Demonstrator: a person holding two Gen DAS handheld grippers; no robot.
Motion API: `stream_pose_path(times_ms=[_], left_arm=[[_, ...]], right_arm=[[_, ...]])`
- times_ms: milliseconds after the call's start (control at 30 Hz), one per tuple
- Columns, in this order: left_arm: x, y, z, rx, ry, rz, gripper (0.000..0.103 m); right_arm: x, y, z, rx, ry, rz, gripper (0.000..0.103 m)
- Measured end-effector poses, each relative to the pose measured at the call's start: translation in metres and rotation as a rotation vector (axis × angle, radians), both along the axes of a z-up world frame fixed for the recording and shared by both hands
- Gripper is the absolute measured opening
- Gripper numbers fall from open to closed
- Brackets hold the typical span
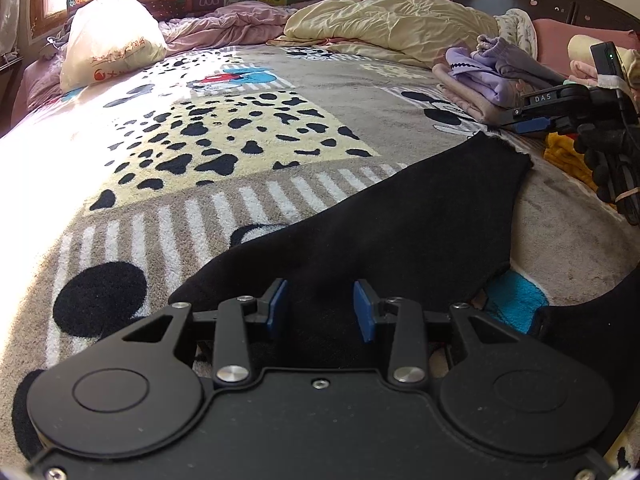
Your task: Fold clothes
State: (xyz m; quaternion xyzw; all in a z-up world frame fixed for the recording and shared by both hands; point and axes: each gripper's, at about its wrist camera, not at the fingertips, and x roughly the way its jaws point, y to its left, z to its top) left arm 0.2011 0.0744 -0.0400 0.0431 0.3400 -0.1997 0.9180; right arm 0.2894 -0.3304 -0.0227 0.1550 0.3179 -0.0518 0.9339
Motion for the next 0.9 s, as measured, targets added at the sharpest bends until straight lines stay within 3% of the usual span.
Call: stream_pose_path(times_ms=[67,167,300,433,500,533,600,700,800,900], left_arm=[[-0.001,0.000,0.002,-0.007,-0.004,-0.006,0.035],[-0.001,-0.001,0.003,-0.006,-0.009,-0.009,0.035],[0.003,0.000,0.003,0.000,-0.007,-0.003,0.035],[0.011,-0.005,-0.003,0.067,-0.007,0.017,0.036],[0.015,-0.007,-0.006,0.101,-0.007,0.027,0.039],[0.017,-0.008,-0.008,0.117,-0.007,0.032,0.039],[0.021,-0.008,-0.010,0.128,-0.003,0.042,0.039],[0.023,0.001,-0.007,0.078,0.013,0.049,0.039],[0.016,0.005,0.002,0.081,-0.003,0.047,0.035],[0.004,0.004,0.011,0.024,0.001,-0.070,0.035]], right_arm=[[-0.017,0.013,0.002,-0.028,-0.034,0.027,0.045],[-0.044,0.040,0.007,-0.049,-0.075,0.114,0.045],[-0.054,0.094,0.011,-0.052,-0.038,0.413,0.044],[-0.057,0.159,0.009,-0.153,0.020,0.730,0.043],[-0.051,0.183,0.000,-0.189,0.078,0.832,0.040],[-0.047,0.195,-0.008,-0.245,0.108,0.849,0.041],[-0.039,0.211,-0.013,-0.296,0.061,0.847,0.044],[-0.016,0.213,-0.011,-0.250,0.079,0.792,0.045],[-0.010,0.215,-0.005,-0.257,0.095,0.781,0.045],[-0.018,0.218,0.002,-0.274,0.104,0.818,0.045]])
